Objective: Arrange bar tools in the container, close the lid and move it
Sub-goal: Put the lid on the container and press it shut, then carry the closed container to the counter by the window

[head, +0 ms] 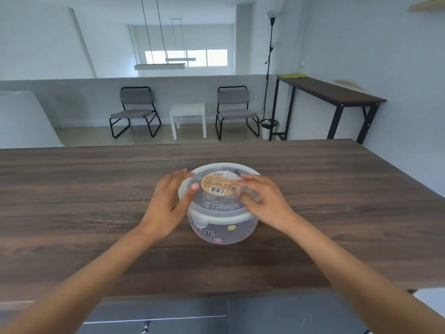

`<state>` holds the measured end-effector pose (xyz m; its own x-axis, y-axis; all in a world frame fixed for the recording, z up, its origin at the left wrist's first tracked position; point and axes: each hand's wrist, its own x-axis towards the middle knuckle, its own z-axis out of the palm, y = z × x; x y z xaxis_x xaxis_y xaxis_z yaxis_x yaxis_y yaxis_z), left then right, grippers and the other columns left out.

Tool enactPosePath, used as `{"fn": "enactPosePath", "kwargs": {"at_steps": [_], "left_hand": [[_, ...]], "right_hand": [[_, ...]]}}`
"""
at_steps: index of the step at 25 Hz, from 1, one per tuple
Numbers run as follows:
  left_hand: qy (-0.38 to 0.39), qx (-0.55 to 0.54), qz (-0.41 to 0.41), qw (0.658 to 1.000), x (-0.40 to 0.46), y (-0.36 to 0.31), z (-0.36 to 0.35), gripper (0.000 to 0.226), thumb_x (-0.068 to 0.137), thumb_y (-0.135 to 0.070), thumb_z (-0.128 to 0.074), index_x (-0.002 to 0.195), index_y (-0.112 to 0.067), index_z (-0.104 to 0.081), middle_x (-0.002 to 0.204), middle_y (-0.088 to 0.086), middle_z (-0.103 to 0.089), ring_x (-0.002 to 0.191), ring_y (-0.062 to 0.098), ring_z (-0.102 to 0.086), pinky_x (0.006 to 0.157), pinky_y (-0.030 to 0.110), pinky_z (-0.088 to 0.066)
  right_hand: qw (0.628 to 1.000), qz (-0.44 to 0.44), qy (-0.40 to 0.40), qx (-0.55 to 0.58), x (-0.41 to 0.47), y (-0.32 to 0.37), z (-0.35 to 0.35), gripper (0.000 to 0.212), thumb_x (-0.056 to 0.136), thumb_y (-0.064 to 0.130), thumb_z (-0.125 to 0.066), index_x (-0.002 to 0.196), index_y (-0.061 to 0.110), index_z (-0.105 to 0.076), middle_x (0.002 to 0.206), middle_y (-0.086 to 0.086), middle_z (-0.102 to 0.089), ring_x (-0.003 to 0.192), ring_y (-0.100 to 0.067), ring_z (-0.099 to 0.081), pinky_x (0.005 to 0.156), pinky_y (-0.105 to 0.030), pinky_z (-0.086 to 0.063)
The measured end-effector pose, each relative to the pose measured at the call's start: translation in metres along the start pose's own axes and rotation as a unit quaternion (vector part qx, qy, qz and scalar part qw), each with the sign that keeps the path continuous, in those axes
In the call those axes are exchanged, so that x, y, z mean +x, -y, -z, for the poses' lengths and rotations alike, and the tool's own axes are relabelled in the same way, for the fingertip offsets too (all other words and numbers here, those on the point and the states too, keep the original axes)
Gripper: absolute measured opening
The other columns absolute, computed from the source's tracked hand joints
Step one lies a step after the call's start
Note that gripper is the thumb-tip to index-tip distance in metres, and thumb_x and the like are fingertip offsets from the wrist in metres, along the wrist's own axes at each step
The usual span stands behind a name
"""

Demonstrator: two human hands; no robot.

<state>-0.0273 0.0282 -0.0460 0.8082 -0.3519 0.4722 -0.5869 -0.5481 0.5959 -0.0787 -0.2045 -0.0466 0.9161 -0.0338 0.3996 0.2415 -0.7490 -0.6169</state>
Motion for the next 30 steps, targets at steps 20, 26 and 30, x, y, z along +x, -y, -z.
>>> {"fn": "enactPosePath", "kwargs": {"at_steps": [20, 26, 30], "left_hand": [[0.241, -0.411, 0.547, 0.688, 0.049, 0.024, 0.007, 0.07, 0.079, -0.063, -0.056, 0.118, -0.004, -0.054, 0.125, 0.021, -0.057, 0.112, 0.046, -0.058, 0.077, 0.065, -0.053], [0.186, -0.376, 0.562, 0.713, 0.044, 0.014, 0.008, 0.047, 0.088, -0.049, -0.054, 0.105, -0.005, -0.055, 0.106, 0.02, -0.063, 0.098, 0.041, -0.064, 0.069, 0.065, -0.053], [0.138, -0.37, 0.57, 0.72, 0.031, 0.01, 0.024, 0.046, 0.088, -0.048, -0.054, 0.105, -0.005, -0.053, 0.108, 0.02, -0.063, 0.101, 0.042, -0.063, 0.065, 0.064, -0.054]], "right_hand": [[0.682, -0.492, 0.226, 0.491, 0.031, -0.044, 0.034, 0.044, 0.084, 0.026, -0.065, 0.123, 0.012, -0.049, 0.144, -0.028, -0.031, 0.129, -0.05, -0.035, 0.094, -0.069, -0.039], [0.701, -0.484, 0.237, 0.468, 0.035, -0.04, 0.031, 0.033, 0.086, 0.028, -0.064, 0.11, 0.009, -0.052, 0.14, -0.028, -0.035, 0.127, -0.047, -0.039, 0.077, -0.071, -0.048], [0.707, -0.475, 0.265, 0.452, 0.046, -0.034, 0.021, 0.039, 0.084, 0.03, -0.066, 0.114, 0.011, -0.052, 0.132, -0.028, -0.042, 0.118, -0.047, -0.047, 0.072, -0.068, -0.05]]}}
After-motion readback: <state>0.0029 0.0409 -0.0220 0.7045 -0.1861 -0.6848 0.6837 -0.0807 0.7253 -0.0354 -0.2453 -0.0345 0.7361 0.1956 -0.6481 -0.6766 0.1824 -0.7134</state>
